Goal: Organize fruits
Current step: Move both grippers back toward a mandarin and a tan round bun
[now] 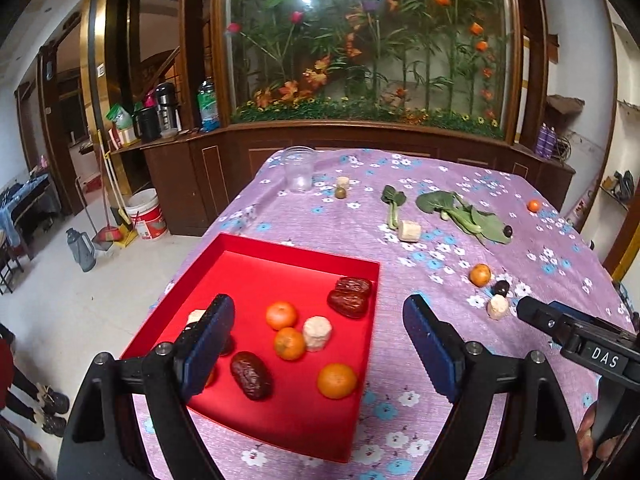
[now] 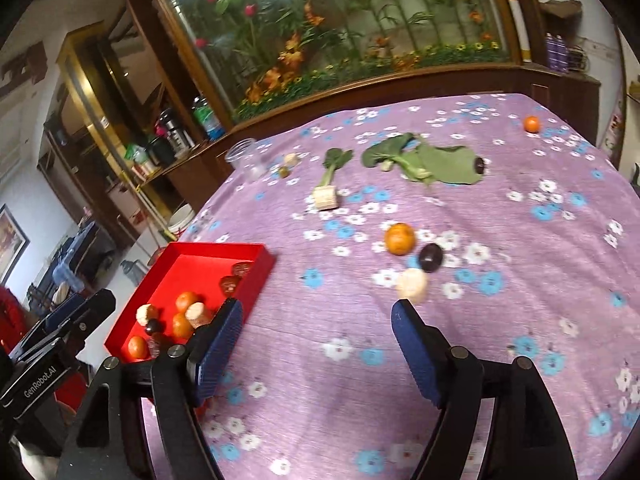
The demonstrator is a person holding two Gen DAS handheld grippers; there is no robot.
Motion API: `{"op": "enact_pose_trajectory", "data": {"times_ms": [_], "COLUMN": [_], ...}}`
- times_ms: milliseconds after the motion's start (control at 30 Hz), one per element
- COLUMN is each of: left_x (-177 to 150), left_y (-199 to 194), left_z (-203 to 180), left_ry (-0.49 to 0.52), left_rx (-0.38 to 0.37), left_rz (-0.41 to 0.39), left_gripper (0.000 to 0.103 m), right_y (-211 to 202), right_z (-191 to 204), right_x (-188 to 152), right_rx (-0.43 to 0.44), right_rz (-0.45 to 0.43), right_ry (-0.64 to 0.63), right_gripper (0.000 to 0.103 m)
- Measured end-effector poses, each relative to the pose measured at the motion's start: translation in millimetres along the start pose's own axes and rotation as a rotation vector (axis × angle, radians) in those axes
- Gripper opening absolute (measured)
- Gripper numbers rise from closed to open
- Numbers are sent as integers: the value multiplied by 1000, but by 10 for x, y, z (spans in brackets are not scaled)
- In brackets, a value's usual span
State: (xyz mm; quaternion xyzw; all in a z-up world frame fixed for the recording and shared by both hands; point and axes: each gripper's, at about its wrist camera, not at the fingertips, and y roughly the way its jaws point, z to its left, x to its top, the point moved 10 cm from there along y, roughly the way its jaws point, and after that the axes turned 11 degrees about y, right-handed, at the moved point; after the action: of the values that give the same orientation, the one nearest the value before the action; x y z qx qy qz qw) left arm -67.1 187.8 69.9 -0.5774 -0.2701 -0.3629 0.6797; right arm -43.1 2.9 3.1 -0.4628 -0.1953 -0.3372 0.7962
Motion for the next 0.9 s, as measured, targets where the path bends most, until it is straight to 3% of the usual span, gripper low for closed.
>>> {"op": "enact_pose_trajectory", "data": {"times_ms": [333, 600, 900], "left_x": [13, -10, -116], "left_y": [190, 353, 585], "left_z": [-387, -598, -785], "left_ry": [82, 116, 73], "left_rx": [-25, -45, -156], "left_rz": [41, 75, 143], "left_gripper": [85, 85, 85], "right_y": [-15, 32, 95], "right_z": [-513, -705, -809], "right_x": [88, 125, 91], "right_rx": [-32, -40, -64], "right_rz": [-5, 2, 21], "right_ry": [84, 115, 100], "right_gripper": [81, 81, 81]}}
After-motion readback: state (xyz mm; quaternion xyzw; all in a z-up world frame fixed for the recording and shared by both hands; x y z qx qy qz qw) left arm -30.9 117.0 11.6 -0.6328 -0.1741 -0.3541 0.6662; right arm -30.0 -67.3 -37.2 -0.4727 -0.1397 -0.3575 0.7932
